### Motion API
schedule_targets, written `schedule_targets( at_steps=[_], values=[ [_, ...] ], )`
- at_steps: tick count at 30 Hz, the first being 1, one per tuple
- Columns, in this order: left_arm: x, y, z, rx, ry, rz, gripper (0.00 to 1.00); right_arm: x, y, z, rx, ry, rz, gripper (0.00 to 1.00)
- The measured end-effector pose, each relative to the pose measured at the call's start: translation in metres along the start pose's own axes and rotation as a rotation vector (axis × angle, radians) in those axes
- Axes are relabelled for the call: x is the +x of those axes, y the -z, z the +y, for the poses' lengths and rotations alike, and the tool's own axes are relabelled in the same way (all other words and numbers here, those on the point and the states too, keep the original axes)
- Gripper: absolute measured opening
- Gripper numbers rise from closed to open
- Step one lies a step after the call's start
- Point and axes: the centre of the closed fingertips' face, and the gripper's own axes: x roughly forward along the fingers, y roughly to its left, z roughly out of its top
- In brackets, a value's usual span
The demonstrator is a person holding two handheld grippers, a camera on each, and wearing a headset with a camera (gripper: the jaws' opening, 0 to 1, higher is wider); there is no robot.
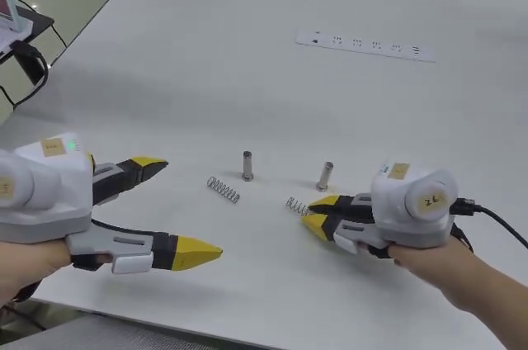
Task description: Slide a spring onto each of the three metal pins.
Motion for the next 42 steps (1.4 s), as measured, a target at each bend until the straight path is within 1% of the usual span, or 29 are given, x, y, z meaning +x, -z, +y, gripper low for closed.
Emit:
schedule_targets(
  at_steps=[5, 8, 10, 15, 19, 21, 22, 25, 30, 31, 33, 35, 39, 42],
  values=[
    [0.002, -0.004, -0.005, 0.011, 0.015, -0.002, 0.94, -0.014, -0.008, -0.001, -0.015, 0.001, -0.013, 0.09],
    [0.004, 0.000, -0.008, 0.022, 0.028, 0.020, 0.93, -0.022, -0.012, -0.001, -0.019, -0.001, -0.021, 0.09],
    [0.005, 0.002, -0.010, 0.027, 0.035, 0.027, 0.93, -0.026, -0.013, 0.000, -0.021, -0.007, -0.020, 0.09],
    [0.007, -0.001, -0.014, 0.015, 0.054, 0.013, 0.93, -0.040, -0.015, 0.002, -0.039, -0.013, -0.027, 0.09],
    [0.011, -0.004, -0.019, 0.023, 0.074, 0.004, 0.93, -0.050, -0.018, 0.006, -0.066, -0.025, -0.024, 0.08],
    [0.014, -0.005, -0.022, 0.033, 0.085, 0.009, 0.92, -0.055, -0.020, 0.008, -0.078, -0.035, -0.025, 0.08],
    [0.015, -0.005, -0.024, 0.037, 0.089, 0.010, 0.92, -0.058, -0.022, 0.010, -0.084, -0.048, -0.026, 0.08],
    [0.019, -0.010, -0.029, 0.041, 0.111, -0.002, 0.91, -0.064, -0.026, 0.012, -0.106, -0.053, -0.026, 0.08],
    [0.027, -0.011, -0.042, 0.069, 0.161, 0.016, 0.86, -0.070, -0.029, 0.016, -0.151, -0.070, -0.013, 0.08],
    [0.029, -0.013, -0.045, 0.071, 0.174, 0.013, 0.85, -0.071, -0.029, 0.017, -0.167, -0.075, -0.008, 0.08],
    [0.032, -0.015, -0.047, 0.076, 0.180, 0.012, 0.84, -0.071, -0.028, 0.018, -0.180, -0.080, 0.000, 0.08],
    [0.037, -0.018, -0.051, 0.089, 0.200, 0.012, 0.84, -0.072, -0.026, 0.019, -0.204, -0.087, 0.016, 0.08],
    [0.046, -0.024, -0.057, 0.110, 0.227, 0.007, 0.82, -0.073, -0.026, 0.021, -0.221, -0.095, 0.022, 0.08],
    [0.055, -0.030, -0.062, 0.144, 0.251, -0.002, 0.78, -0.074, -0.029, 0.024, -0.241, -0.104, 0.026, 0.08]
  ],
)
